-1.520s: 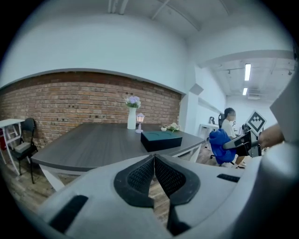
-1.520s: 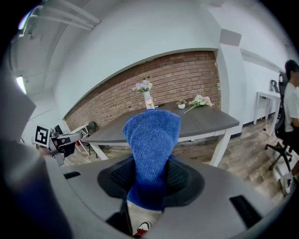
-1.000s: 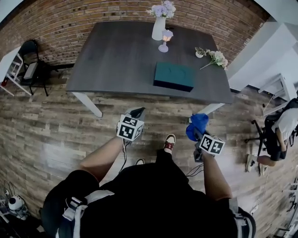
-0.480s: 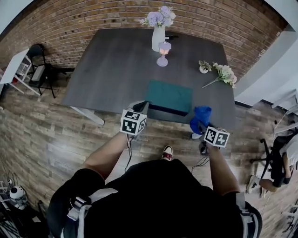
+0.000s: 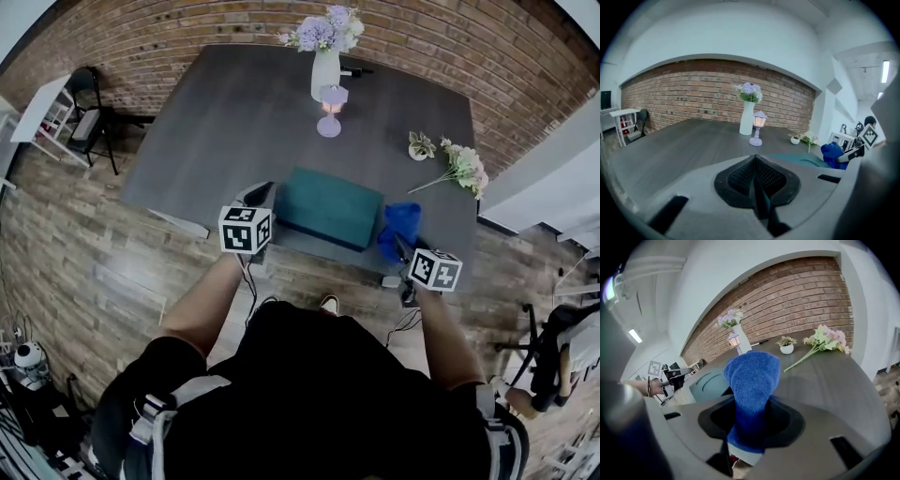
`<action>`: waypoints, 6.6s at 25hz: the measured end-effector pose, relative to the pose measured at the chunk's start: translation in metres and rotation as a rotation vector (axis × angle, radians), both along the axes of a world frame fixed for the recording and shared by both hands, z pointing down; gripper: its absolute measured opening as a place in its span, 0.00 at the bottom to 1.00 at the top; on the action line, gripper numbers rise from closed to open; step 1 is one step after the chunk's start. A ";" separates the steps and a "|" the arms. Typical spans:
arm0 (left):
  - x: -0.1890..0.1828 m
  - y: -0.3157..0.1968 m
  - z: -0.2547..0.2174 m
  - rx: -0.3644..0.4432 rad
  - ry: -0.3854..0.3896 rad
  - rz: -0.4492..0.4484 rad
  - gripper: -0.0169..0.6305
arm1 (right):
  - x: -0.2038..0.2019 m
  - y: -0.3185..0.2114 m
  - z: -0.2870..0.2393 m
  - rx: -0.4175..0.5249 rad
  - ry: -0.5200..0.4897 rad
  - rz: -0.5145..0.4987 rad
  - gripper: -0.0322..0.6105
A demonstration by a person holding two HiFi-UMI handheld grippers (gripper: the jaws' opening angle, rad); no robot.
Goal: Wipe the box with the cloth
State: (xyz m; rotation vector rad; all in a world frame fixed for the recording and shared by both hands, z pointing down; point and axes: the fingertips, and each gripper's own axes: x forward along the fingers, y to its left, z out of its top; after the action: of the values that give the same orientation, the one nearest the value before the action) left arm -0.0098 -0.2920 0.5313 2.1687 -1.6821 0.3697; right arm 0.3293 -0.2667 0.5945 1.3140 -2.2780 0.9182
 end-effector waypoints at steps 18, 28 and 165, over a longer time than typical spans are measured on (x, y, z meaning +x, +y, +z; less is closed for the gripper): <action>-0.080 -0.032 -0.024 0.074 0.076 -0.006 0.04 | -0.118 -0.103 -0.082 0.130 0.078 -0.093 0.29; -0.248 0.013 -0.013 0.058 0.130 -0.309 0.04 | -0.372 -0.039 -0.066 0.017 0.070 -0.729 0.29; -0.139 -0.002 -0.006 -0.026 0.103 0.210 0.04 | -0.372 0.021 -0.029 -0.199 -0.070 -0.387 0.29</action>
State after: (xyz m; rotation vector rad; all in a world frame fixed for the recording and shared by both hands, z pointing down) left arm -0.1485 -0.2941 0.5254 2.3103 -1.3918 0.3273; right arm -0.0429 -0.2458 0.5652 0.7332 -2.3072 1.0283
